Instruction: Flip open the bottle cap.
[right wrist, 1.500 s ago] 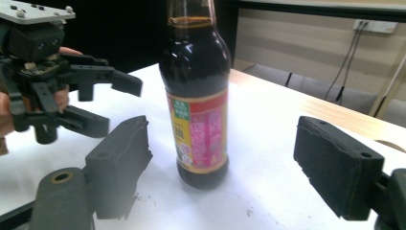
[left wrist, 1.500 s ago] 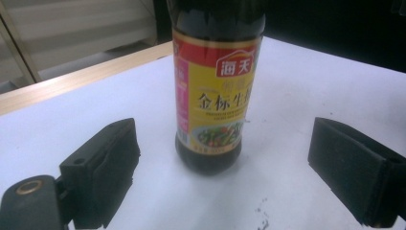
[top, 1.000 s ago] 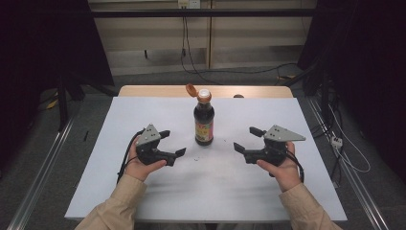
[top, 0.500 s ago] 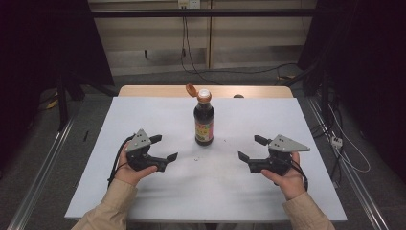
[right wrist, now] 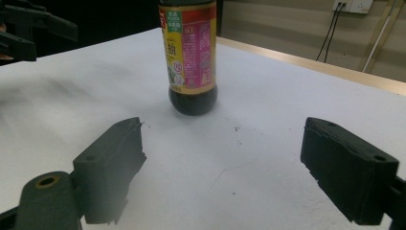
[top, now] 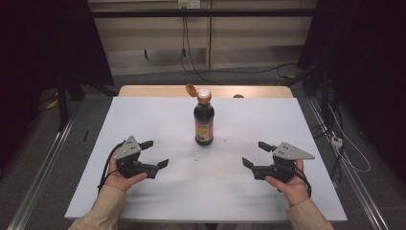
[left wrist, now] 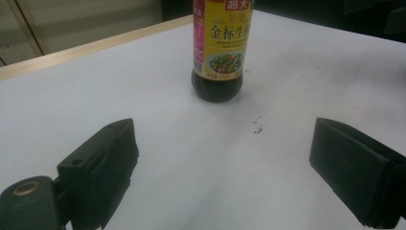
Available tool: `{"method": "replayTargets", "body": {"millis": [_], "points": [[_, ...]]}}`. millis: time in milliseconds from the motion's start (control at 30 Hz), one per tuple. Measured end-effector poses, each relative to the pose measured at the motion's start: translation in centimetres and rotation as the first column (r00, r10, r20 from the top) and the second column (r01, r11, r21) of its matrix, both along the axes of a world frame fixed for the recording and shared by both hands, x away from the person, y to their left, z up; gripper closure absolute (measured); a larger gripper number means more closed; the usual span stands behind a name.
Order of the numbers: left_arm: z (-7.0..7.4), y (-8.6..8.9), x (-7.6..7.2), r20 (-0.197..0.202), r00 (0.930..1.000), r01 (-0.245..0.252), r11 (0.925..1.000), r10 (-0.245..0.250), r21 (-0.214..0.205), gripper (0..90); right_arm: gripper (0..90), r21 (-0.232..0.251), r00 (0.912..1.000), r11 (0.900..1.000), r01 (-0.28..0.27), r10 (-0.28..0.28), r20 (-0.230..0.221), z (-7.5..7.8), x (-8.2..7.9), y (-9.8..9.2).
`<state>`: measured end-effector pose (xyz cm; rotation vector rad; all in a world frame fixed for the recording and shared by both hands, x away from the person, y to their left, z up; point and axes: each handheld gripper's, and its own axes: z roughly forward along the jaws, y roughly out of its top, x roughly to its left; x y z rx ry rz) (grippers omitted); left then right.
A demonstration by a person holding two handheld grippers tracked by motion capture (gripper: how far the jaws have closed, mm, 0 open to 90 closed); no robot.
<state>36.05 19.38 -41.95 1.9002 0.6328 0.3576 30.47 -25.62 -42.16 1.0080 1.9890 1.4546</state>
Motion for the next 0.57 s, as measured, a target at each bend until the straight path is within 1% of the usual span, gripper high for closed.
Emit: {"method": "replayTargets", "body": {"millis": [100,233,300,333,400,433,500,533,567], "points": [[-0.1,0.5,-0.2,0.0,1.0,-0.003,1.0,0.003,0.001,9.0,14.0,-0.002,1.0,1.0,0.007,-0.007,0.003,0.0,-0.2,-0.2],[-0.2,1.1,-0.5,0.004,1.0,-0.007,0.9998,0.007,0.017,9.6,14.0,-0.003,0.9999,1.0,0.009,-0.009,0.005,-0.3,-0.4,-0.6],[-0.3,1.4,-0.6,0.0,0.9999,-0.012,0.9999,0.012,0.012,9.6,14.0,-0.006,0.9999,0.9999,0.011,-0.011,0.001,-0.6,-0.6,-0.7],[-0.4,1.5,-0.6,-0.004,0.9998,-0.017,0.9998,0.017,-0.001,9.6,14.0,-0.014,1.0,0.9999,0.009,-0.009,0.002,-0.8,-0.6,-0.8],[-0.2,1.6,-0.6,0.004,0.9998,-0.018,0.9998,0.018,0.0,9.6,14.0,-0.015,1.0,0.9999,0.005,-0.005,-0.005,-1.0,-0.8,-0.9],[-0.2,1.6,-0.6,0.002,0.9997,-0.023,0.9997,0.023,-0.011,9.6,14.1,-0.013,1.0,0.9999,0.007,-0.007,-0.005,-1.1,-0.8,-0.9],[-0.1,1.7,-0.6,0.011,0.9997,-0.023,0.9996,0.024,-0.013,9.6,14.0,-0.008,1.0,1.0,0.004,-0.004,-0.007,-1.2,-0.9,-1.0],[-0.1,1.8,-0.7,0.006,0.9996,-0.026,0.9995,0.026,-0.019,9.6,14.0,-0.008,1.0,1.0,0.006,-0.006,-0.006,-1.3,-0.9,-1.1],[-0.1,1.9,-0.6,0.009,0.9996,-0.025,0.9996,0.025,-0.014,9.6,14.0,-0.004,1.0,1.0,0.008,-0.008,-0.004,-1.3,-0.9,-1.1]]}}
